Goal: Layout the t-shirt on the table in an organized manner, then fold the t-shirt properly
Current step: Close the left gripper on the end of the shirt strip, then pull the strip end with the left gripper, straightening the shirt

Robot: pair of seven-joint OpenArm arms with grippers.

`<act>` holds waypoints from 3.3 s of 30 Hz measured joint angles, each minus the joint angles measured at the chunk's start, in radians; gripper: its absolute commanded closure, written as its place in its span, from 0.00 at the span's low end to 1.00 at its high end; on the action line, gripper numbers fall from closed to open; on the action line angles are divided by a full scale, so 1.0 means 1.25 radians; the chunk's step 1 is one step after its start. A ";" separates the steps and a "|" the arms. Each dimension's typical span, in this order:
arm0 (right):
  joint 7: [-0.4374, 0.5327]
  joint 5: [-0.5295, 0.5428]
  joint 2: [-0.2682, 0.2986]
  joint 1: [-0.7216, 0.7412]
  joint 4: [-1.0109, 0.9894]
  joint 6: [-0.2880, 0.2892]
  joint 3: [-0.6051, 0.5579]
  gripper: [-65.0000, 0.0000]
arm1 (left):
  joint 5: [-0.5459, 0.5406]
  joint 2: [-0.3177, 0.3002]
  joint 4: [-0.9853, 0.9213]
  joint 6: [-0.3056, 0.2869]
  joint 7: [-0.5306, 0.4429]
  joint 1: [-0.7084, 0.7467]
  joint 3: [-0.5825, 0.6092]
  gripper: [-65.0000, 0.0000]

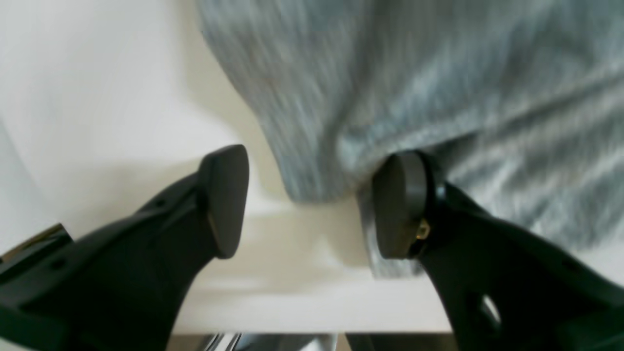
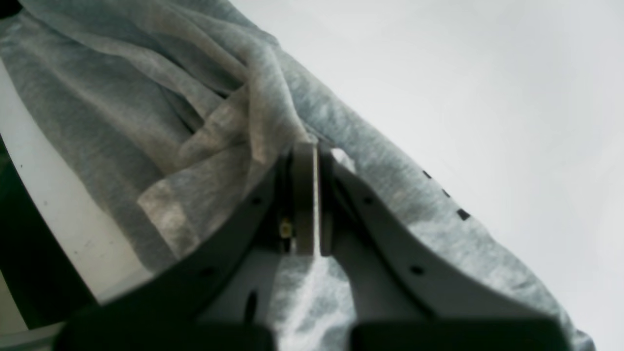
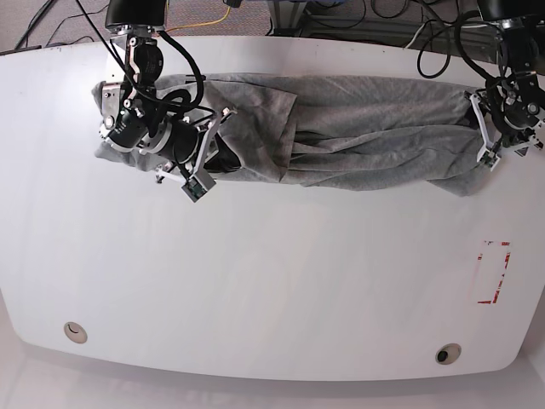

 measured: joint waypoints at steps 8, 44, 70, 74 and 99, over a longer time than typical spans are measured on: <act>0.000 -0.001 0.000 -0.008 0.025 0.000 -0.001 0.99 | -0.001 -0.015 -0.007 0.001 0.001 -0.067 -0.005 0.42; 0.023 -0.086 0.009 -0.062 0.064 0.001 -0.005 0.99 | -0.146 0.121 0.095 0.003 0.009 -0.111 -0.040 0.76; 0.257 -0.103 0.032 -0.077 -0.228 0.009 -0.004 0.99 | -0.018 0.140 -0.076 0.003 -0.071 -0.118 0.035 0.96; 0.258 -0.103 0.036 -0.077 -0.223 0.008 -0.005 0.99 | 0.000 0.135 -0.037 0.003 -0.047 -0.112 0.016 0.96; 0.246 -0.109 0.044 -0.077 -0.211 0.005 -0.006 0.99 | -0.032 0.129 0.067 0.004 0.139 -0.200 -0.194 0.27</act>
